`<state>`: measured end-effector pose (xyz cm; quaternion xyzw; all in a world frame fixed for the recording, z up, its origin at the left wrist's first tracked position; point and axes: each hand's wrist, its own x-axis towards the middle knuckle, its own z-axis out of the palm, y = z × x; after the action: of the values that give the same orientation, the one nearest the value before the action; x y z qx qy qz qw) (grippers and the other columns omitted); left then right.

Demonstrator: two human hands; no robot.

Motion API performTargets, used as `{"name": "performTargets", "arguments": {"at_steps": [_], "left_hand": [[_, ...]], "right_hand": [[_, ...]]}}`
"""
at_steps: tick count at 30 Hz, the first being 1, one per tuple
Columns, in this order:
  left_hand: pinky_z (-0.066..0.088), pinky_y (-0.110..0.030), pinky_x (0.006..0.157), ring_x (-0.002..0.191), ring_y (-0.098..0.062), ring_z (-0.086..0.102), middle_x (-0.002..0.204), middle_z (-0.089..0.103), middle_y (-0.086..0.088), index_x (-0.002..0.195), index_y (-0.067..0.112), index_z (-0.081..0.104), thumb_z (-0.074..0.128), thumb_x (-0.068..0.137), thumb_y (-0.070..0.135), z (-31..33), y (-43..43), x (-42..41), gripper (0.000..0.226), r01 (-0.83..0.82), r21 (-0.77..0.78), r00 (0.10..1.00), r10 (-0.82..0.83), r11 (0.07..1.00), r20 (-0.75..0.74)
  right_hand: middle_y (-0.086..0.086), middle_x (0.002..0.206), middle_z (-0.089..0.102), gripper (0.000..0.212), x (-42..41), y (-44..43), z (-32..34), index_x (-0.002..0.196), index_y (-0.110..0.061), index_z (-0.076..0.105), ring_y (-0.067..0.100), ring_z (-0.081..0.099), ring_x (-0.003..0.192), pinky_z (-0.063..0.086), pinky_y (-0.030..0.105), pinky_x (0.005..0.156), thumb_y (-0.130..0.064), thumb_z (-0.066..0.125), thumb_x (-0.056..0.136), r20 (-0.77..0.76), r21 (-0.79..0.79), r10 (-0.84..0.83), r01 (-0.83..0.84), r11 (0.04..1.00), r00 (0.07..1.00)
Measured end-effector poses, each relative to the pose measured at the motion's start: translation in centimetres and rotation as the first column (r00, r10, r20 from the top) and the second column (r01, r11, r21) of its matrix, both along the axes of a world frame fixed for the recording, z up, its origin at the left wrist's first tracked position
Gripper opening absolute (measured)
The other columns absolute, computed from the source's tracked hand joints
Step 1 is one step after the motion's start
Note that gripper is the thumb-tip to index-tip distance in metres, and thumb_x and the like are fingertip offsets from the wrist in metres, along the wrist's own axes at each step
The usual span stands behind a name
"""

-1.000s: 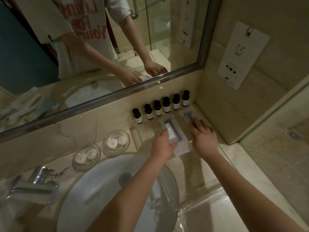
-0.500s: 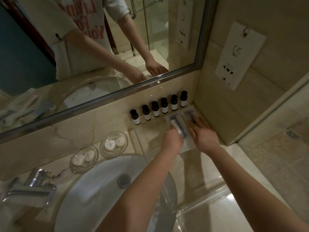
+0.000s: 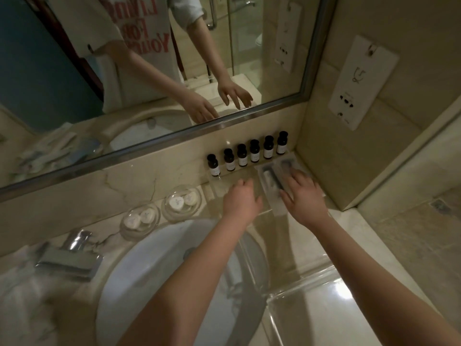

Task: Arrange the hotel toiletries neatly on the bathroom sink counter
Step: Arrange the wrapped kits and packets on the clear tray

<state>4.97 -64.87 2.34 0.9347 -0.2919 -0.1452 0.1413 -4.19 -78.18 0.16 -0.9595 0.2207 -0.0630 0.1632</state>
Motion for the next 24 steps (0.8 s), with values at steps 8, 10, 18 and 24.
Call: {"name": "performTargets", "arguments": {"at_steps": [8,10,18,24], "left_hand": [[0.037,-0.040,0.102,0.127,-0.029,0.040,0.139,0.044,-0.010,0.141,0.011,0.036,0.048,0.092,0.038,1.8,10.6,-1.9,0.056,-0.033,-0.004,0.992,0.034,0.999,0.122],[0.038,-0.039,0.101,0.127,-0.028,0.041,0.139,0.045,-0.008,0.139,0.013,0.038,0.048,0.092,0.039,1.9,13.6,-2.7,0.055,-0.058,-0.009,0.989,0.059,0.998,0.135],[0.031,-0.037,0.109,0.135,-0.026,0.033,0.147,0.038,-0.007,0.142,0.013,0.037,0.047,0.092,0.041,1.5,26.5,-5.4,0.057,-0.220,0.023,0.969,0.216,0.975,0.117],[0.034,-0.035,0.106,0.130,-0.026,0.038,0.142,0.044,-0.006,0.137,0.012,0.044,0.049,0.092,0.039,0.8,36.5,-6.7,0.052,-0.380,0.040,0.925,0.378,0.924,0.043]], "right_hand": [[0.015,0.130,0.055,0.043,-1.6,8.4,1.7,0.124,-0.010,0.054,0.037,0.048,0.122,0.040,0.049,0.096,-0.028,0.062,0.086,0.063,-0.014,0.121,-0.121,0.993,0.991],[0.013,0.129,0.055,0.043,-1.9,11.0,2.1,0.125,-0.012,0.054,0.036,0.048,0.121,0.041,0.049,0.096,-0.029,0.060,0.086,0.055,0.009,0.158,-0.158,0.987,0.986],[0.009,0.126,0.058,0.041,-2.2,22.5,2.9,0.123,-0.015,0.056,0.033,0.052,0.116,0.043,0.044,0.093,-0.031,0.058,0.086,0.066,0.006,0.361,-0.362,0.932,0.930],[0.007,0.129,0.057,0.038,-1.2,32.1,2.2,0.123,-0.016,0.058,0.030,0.050,0.121,0.041,0.040,0.095,-0.029,0.057,0.088,0.030,0.083,0.509,-0.510,0.856,0.860]]}}
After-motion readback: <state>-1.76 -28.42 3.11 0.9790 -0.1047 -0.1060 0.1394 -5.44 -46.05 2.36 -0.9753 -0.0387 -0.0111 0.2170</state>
